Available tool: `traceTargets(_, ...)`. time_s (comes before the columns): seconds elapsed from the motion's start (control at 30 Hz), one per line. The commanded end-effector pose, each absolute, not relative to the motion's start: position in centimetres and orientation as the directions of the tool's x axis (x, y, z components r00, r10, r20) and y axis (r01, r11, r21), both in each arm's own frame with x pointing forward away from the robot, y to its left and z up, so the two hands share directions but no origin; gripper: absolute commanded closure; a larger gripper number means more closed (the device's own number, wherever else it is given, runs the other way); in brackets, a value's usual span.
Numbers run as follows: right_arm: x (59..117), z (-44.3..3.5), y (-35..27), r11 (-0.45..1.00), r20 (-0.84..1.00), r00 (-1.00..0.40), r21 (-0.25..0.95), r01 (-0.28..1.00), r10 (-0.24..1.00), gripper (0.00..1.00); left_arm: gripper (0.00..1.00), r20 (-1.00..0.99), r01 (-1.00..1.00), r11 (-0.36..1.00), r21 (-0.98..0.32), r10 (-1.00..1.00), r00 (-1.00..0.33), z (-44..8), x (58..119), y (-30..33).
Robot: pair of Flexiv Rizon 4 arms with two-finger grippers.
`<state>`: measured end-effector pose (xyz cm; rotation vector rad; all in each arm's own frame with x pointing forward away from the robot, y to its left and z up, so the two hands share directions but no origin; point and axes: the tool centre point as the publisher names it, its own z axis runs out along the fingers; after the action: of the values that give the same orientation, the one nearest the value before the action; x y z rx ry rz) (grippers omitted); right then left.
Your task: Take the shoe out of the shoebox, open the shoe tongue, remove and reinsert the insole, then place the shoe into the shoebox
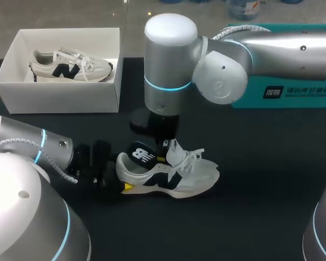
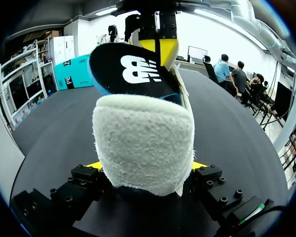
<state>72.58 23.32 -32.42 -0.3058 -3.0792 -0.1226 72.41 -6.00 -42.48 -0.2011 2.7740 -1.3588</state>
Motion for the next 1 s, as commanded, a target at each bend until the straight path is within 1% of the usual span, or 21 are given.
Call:
traceTargets(0.03, 73.1, -32.0, 23.3, 0.978, 0.041, -0.986, 0.131, 0.165, 0.161, 1.0, 1.0, 0.015, -0.096, 0.608, -0.788, -0.138, -0.99, -42.6, 72.4, -6.0)
traceTargets(0.37, 75.5, -31.6, 25.5, 0.98, 0.006, -0.997, 0.188, 0.072, 0.072, 1.0, 1.0, 0.015, -0.096, 0.608, -0.788, -0.138, -0.99, -42.6, 72.4, -6.0)
traceTargets(0.57, 76.4, -29.8, 26.6, 0.974, -0.052, -0.998, 0.227, 0.016, 0.029, 1.0, 1.0, 0.015, -0.096, 0.608, -0.788, -0.138, -0.99, -42.6, 72.4, -6.0)
traceTargets(0.8, 76.9, -28.8, 27.7, 0.972, -0.069, -0.998, 0.233, -0.017, -0.001, 1.0, 1.0, 0.015, -0.096, 0.608, -0.788, -0.138, -0.99, -42.6, 72.4, -6.0)
traceTargets(1.0, 76.9, -29.7, 27.8, 0.967, -0.05, -0.999, 0.252, -0.031, -0.019, 1.0, 1.0, 0.015, -0.096, 0.608, -0.788, -0.138, -0.99, -42.6, 72.4, -6.0)
